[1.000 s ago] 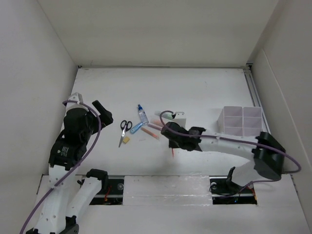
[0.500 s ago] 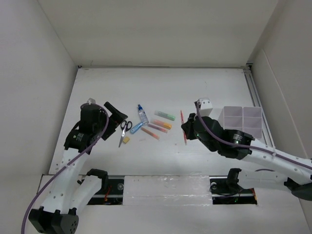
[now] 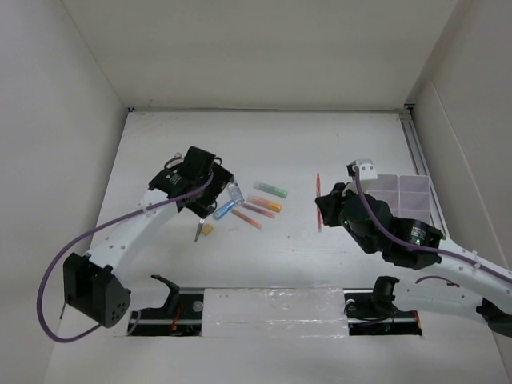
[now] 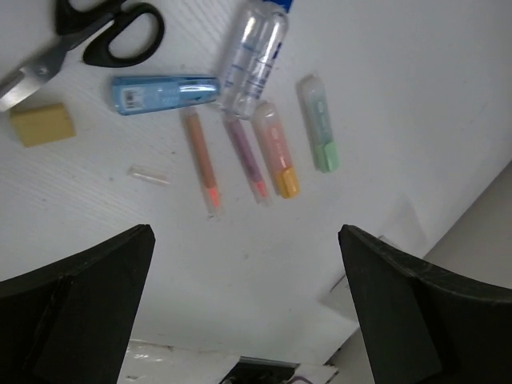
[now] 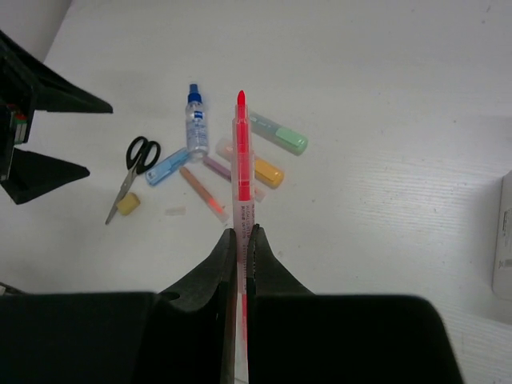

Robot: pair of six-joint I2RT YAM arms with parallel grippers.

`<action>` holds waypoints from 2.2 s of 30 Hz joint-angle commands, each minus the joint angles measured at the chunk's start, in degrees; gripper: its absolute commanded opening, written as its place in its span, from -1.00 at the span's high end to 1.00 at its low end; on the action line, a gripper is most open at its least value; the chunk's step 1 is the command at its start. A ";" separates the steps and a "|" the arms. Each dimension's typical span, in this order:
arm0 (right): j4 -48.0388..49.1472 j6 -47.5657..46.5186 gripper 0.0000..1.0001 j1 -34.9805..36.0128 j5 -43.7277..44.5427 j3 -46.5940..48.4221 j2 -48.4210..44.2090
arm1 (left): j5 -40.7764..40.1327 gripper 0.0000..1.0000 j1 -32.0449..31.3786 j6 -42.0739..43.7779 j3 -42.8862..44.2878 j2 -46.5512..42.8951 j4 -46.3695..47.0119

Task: Sort the stationery into containers
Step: Grab a piece of stationery with the left arm

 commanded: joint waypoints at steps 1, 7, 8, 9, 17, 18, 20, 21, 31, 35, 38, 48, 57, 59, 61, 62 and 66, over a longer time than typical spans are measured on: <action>0.06 -0.38 1.00 0.15 2.18 0.98 -2.08 | -7.05 -1.00 -1.86 -5.60 6.38 1.38 -4.20; 0.06 -0.38 1.00 0.15 0.77 0.98 -6.38 | -6.53 -1.00 -5.03 -12.63 -1.97 2.00 -1.84; 0.58 -1.07 1.00 0.15 0.77 0.98 -6.39 | -6.00 -1.00 -6.07 -13.25 -1.97 2.96 -1.22; 1.63 -1.60 1.00 0.15 -0.01 0.29 -7.17 | -6.00 -1.00 -6.96 -14.56 -1.97 3.49 -1.21; 5.25 -3.62 1.00 0.15 -3.44 -1.91 -9.29 | -7.32 -0.97 -14.52 -24.67 -1.69 7.72 -2.81; 5.25 -3.63 1.00 0.15 -3.97 -1.92 -9.29 | -7.32 -0.97 -14.52 -25.20 -2.75 7.72 -1.06; 4.64 -3.63 1.00 0.15 -3.97 -2.53 -9.29 | -6.52 -0.85 -14.52 -26.52 -5.91 7.10 0.63; 4.02 -3.63 1.00 0.15 -3.97 -2.53 -9.81 | -6.52 -0.85 -14.52 -27.22 -6.80 6.32 0.63; 2.35 -4.68 1.00 0.15 -6.69 -5.08 -16.14 | -5.91 -0.52 -16.37 -33.29 -12.51 6.22 3.09; 1.74 -5.30 1.00 0.15 -8.01 -5.08 -17.37 | -6.43 -0.35 -16.37 -33.82 -13.14 7.62 4.76; 1.73 -5.30 1.00 0.15 -9.41 -5.61 -18.17 | -7.83 -0.31 -16.37 -34.35 -12.00 9.56 4.76; 1.73 -7.06 1.00 0.15 -11.71 -6.14 -18.88 | -9.86 -0.31 -13.56 -34.26 -10.94 12.38 4.67; 1.73 -7.06 1.00 0.15 -12.85 -6.14 -18.34 | -11.01 -0.31 -12.94 -33.56 -8.48 16.42 5.90; 1.73 -7.06 1.00 0.15 -12.85 -6.14 -18.34 | -11.01 -0.31 -12.94 -33.56 -7.95 16.42 5.90; 1.73 -7.06 1.00 0.15 -12.85 -6.66 -18.34 | -11.01 -0.31 -12.94 -33.56 -7.95 16.42 5.38; 1.73 -7.06 1.00 0.15 -12.85 -6.66 -18.34 | -11.01 -0.31 -12.94 -33.56 -7.95 15.55 5.38; 1.73 -7.06 1.00 0.15 -12.85 -6.66 -17.82 | -11.53 -0.31 -12.94 -34.08 -8.57 14.93 5.38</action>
